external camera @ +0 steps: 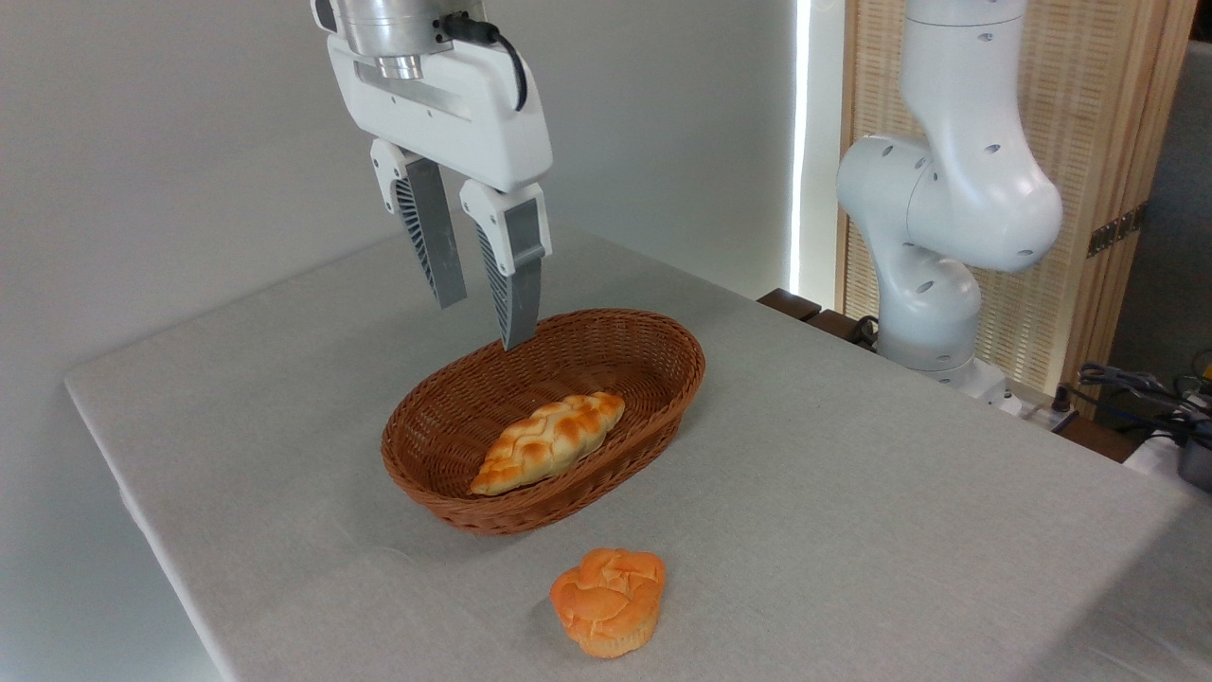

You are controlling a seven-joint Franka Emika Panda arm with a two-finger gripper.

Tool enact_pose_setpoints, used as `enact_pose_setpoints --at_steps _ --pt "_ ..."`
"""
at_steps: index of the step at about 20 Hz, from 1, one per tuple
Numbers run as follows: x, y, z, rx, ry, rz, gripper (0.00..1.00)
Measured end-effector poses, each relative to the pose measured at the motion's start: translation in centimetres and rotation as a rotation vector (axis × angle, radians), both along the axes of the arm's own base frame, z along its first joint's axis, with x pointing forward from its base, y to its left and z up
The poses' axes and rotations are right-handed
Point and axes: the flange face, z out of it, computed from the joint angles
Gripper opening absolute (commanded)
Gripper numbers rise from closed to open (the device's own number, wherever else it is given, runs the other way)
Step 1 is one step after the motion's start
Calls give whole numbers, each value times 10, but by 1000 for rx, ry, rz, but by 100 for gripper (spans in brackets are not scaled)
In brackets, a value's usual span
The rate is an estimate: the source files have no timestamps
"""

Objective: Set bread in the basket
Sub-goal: 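Move the open gripper from above the basket toward the orange bun, then lower the open gripper around the orange bun on the table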

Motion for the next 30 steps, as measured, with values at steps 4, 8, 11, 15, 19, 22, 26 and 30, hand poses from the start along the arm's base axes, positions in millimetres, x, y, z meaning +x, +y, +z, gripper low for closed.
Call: enact_pose_setpoints --at_steps 4,8,11,15,19,22,26,30 --pt "2 5 2 -1 -18 9 100" --pt "2 5 2 -1 -21 9 100" --pt "2 5 2 -1 -21 8 100" --pt "3 4 -1 -1 -19 8 100" --pt "12 26 -31 1 -61 50 100" --pt "4 82 -58 1 -91 85 100" --pt "-11 126 -106 -3 -80 116 100" --pt "-20 137 -139 -8 -45 139 100"
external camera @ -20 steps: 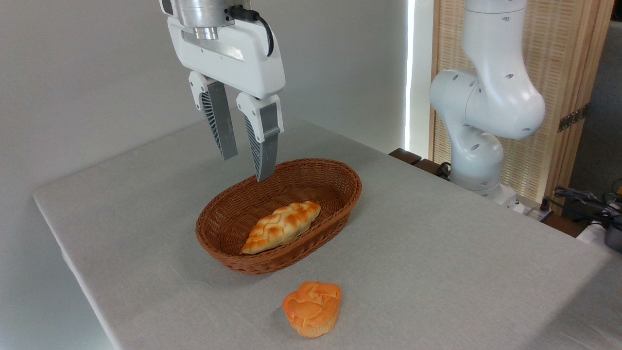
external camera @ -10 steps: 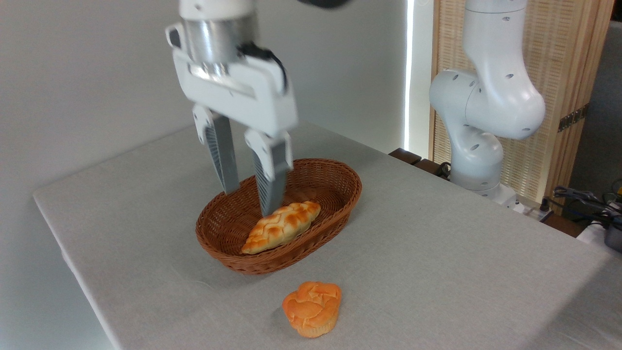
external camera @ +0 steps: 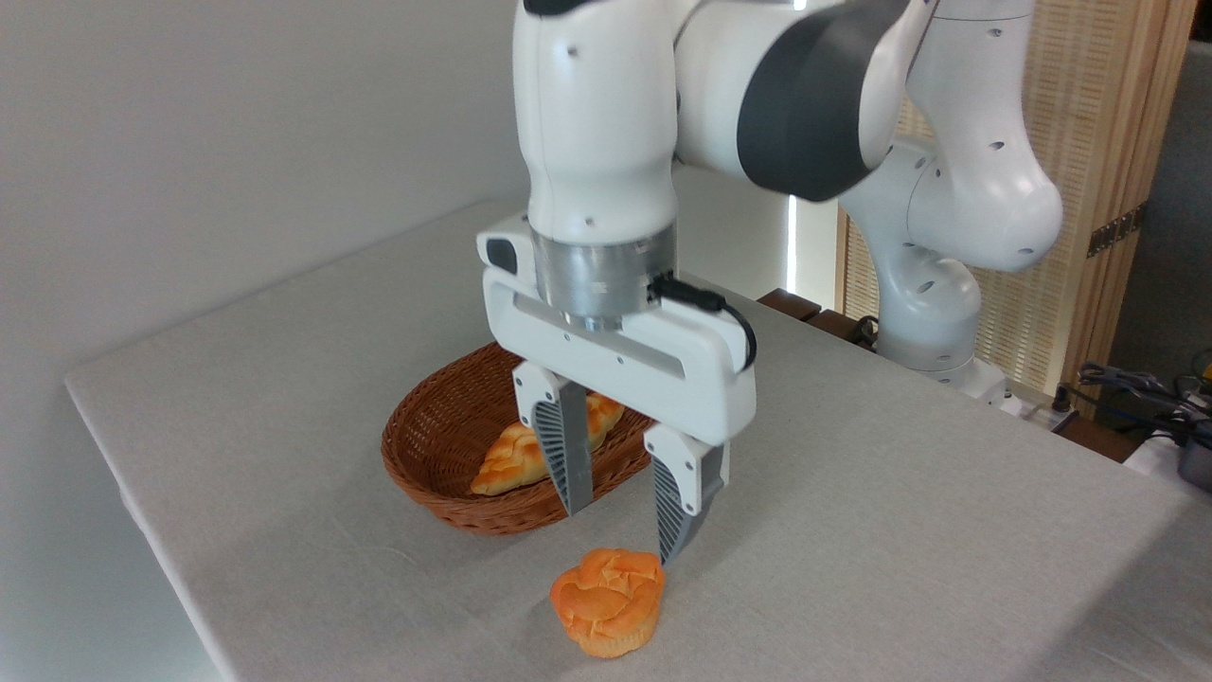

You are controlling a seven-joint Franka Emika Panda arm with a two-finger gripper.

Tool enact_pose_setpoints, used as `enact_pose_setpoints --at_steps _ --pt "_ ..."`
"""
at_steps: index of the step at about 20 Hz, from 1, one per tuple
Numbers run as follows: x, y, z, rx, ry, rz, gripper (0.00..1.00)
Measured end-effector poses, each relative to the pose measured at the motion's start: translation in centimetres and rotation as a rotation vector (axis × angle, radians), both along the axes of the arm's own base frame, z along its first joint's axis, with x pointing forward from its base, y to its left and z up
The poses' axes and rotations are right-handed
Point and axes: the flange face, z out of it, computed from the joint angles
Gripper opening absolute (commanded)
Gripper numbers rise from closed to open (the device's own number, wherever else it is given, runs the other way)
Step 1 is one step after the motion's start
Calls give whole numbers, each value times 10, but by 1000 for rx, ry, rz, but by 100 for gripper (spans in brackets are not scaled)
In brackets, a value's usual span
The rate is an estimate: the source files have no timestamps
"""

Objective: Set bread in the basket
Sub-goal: 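Lower the open gripper around the orange bun on the table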

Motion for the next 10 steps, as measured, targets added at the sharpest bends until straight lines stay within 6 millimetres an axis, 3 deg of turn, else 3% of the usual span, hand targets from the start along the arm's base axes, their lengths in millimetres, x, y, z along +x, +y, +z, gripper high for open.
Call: enact_pose_setpoints --at_steps 10 --pt "-5 -5 -50 -53 -35 43 100"
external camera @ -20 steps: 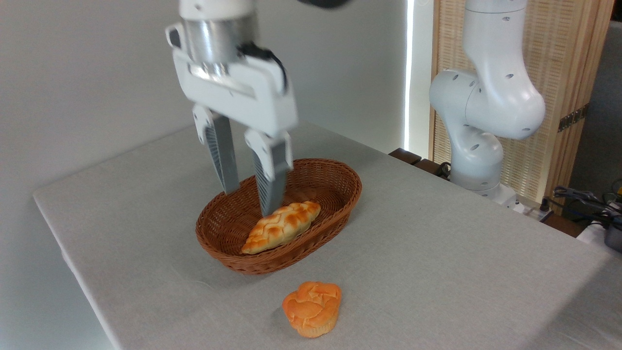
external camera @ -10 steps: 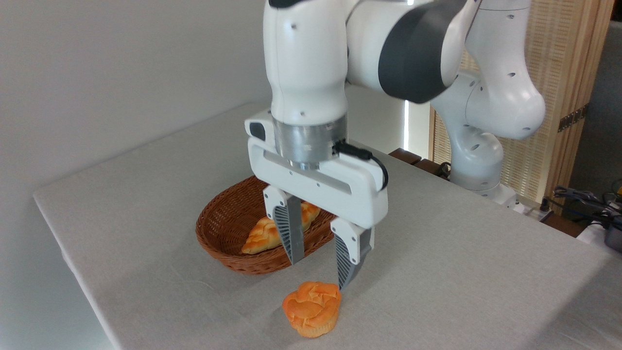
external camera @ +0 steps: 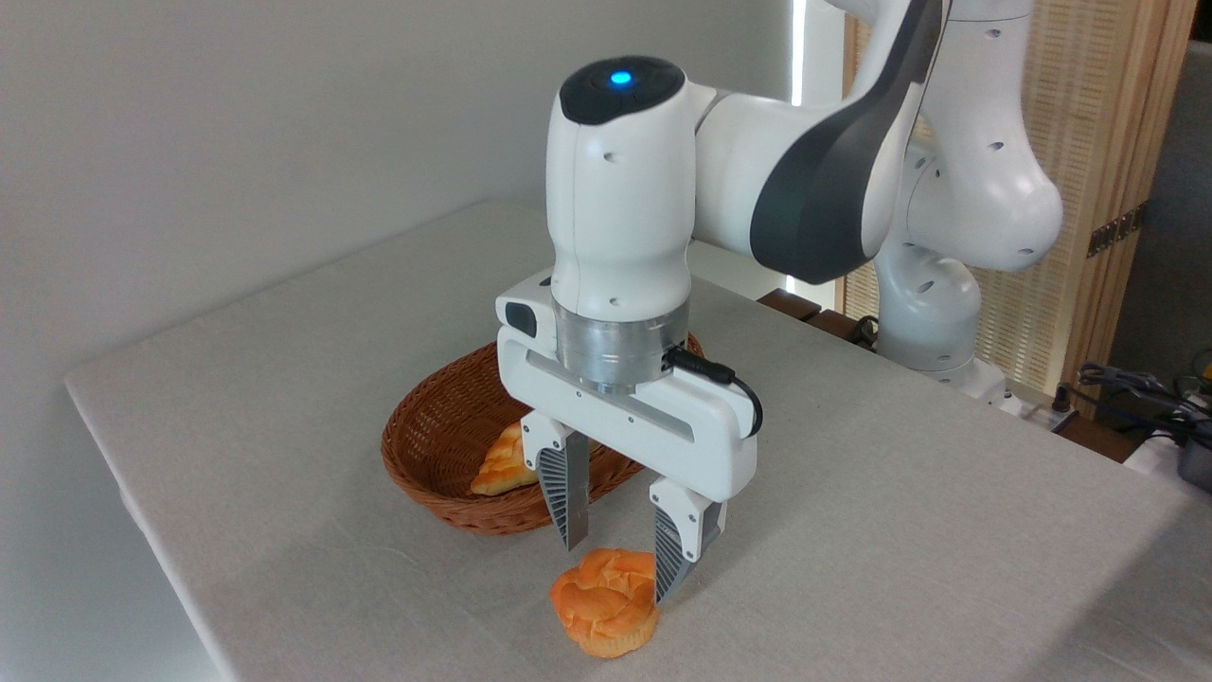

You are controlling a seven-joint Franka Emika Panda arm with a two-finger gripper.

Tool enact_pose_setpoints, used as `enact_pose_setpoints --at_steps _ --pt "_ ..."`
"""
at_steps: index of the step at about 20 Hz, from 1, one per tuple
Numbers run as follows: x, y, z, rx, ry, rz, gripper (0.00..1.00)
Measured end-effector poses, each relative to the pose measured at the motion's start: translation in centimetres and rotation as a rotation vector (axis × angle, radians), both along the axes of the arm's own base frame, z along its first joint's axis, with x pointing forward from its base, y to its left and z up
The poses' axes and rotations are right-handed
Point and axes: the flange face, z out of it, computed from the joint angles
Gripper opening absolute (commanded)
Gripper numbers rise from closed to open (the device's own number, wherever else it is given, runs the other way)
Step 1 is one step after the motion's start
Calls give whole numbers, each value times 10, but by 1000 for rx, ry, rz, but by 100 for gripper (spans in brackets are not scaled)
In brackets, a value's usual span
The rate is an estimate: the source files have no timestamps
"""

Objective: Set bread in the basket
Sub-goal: 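Lower the open gripper around the orange bun on the table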

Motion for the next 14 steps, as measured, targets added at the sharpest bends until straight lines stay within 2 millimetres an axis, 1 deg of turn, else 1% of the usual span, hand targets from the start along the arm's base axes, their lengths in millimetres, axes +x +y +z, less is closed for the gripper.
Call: enact_pose_setpoints --at_steps 5,6,7,8,9,11,12,13,14 --pt "0 -1 -8 -13 -12 14 100" --pt "-1 -1 -10 -13 -10 14 99" --pt "-1 -1 -12 -13 -6 14 96" --pt "-2 -1 -14 -14 -3 14 88" --pt "-2 -1 -15 -14 0 14 73" --pt "-2 -1 -17 -14 3 14 30" --pt "-3 -1 -17 -14 3 14 15" --pt "-3 -1 -17 -14 3 14 9" --pt "-3 -1 -17 -14 3 14 9"
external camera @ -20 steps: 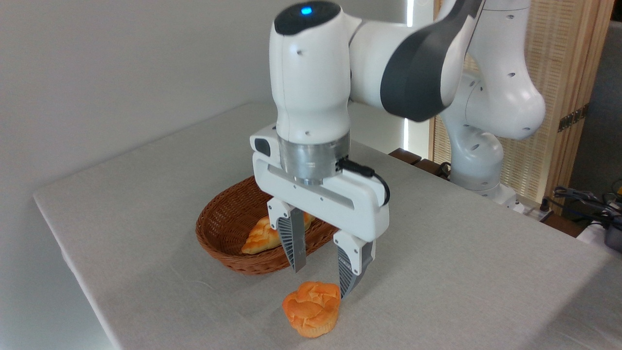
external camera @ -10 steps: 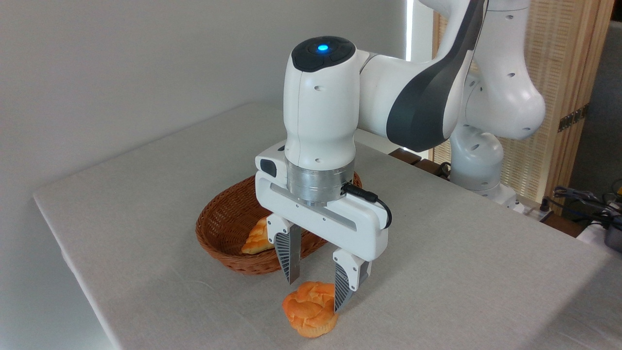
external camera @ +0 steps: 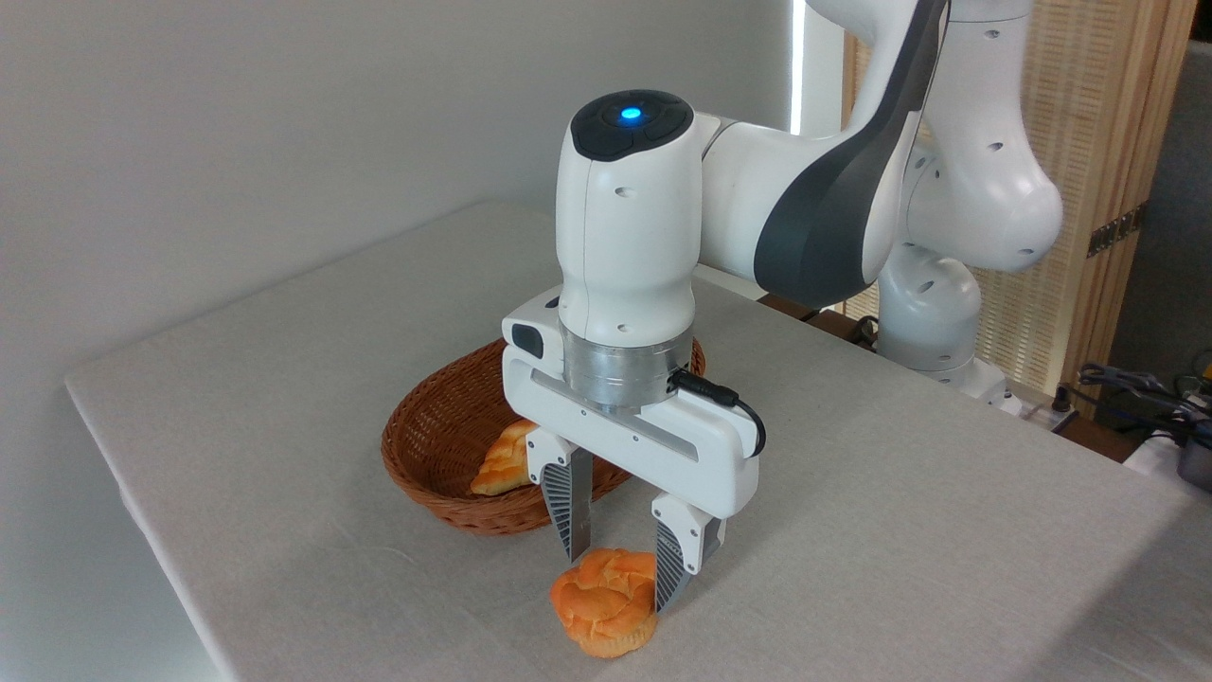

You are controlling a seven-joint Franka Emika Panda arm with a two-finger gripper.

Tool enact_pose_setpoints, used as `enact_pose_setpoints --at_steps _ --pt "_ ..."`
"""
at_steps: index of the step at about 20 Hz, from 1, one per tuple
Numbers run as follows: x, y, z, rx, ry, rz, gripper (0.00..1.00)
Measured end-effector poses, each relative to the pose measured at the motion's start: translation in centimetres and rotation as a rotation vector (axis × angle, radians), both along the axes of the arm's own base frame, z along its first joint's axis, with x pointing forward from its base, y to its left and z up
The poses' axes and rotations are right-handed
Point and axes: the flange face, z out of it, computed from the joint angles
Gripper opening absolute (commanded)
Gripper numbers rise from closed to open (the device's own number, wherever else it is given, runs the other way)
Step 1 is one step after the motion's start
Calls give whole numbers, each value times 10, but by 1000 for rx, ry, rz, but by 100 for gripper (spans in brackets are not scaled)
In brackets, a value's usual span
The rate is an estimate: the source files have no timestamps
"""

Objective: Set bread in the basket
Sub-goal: 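Lower the open gripper around the orange bun on the table, then close the gripper on the orange bun, then lift the orange bun and carry it over the wicker basket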

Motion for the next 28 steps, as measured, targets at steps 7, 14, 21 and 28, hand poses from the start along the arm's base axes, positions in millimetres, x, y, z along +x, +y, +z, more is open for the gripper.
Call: enact_pose_setpoints --at_steps 7,14,21,28 --pt "0 0 0 0 0 0 9" --pt "0 0 0 0 -2 0 9" --pt "7 2 21 8 -50 1 9" --pt "-19 -7 91 -66 -19 -26 13"
